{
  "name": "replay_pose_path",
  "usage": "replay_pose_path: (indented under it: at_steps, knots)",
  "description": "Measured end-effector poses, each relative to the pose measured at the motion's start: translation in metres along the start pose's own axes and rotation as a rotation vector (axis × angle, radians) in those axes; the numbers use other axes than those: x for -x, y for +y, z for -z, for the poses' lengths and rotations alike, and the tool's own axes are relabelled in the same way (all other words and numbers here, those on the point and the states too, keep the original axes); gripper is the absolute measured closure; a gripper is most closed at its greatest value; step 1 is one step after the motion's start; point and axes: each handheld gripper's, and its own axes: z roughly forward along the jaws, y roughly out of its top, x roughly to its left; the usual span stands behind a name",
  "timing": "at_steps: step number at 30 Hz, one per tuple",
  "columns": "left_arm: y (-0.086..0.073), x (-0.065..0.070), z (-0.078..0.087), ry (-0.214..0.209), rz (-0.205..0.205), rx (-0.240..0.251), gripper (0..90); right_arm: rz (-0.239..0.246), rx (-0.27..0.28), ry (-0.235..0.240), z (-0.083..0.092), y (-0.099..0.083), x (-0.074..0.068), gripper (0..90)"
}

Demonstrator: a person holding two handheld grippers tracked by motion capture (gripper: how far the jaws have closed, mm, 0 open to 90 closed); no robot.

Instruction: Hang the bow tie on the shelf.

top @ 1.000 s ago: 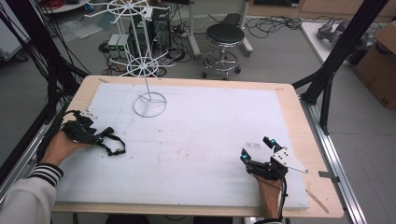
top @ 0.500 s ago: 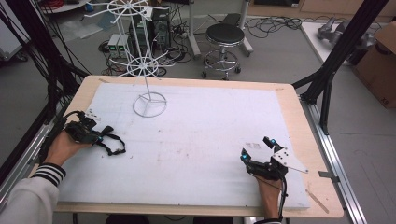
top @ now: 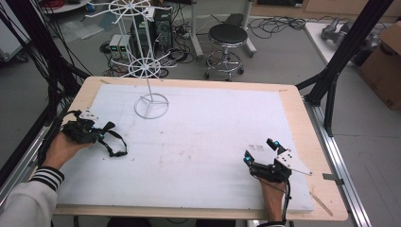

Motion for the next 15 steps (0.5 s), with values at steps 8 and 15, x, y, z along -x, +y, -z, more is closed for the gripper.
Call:
replay_pose_path:
  at_steps: [8, 15]
  knots:
    - [0.002, 0.001, 0.009, -0.001, -0.011, 0.097, 76.1, 0.002, 0.0, 0.0, 0.0, 0.0, 0.0, 2.4]
    - [0.003, 0.0, 0.018, -0.024, 0.019, 0.184, 76.1, 0.006, -0.002, 0.001, 0.0, 0.0, 0.0, 2.4]
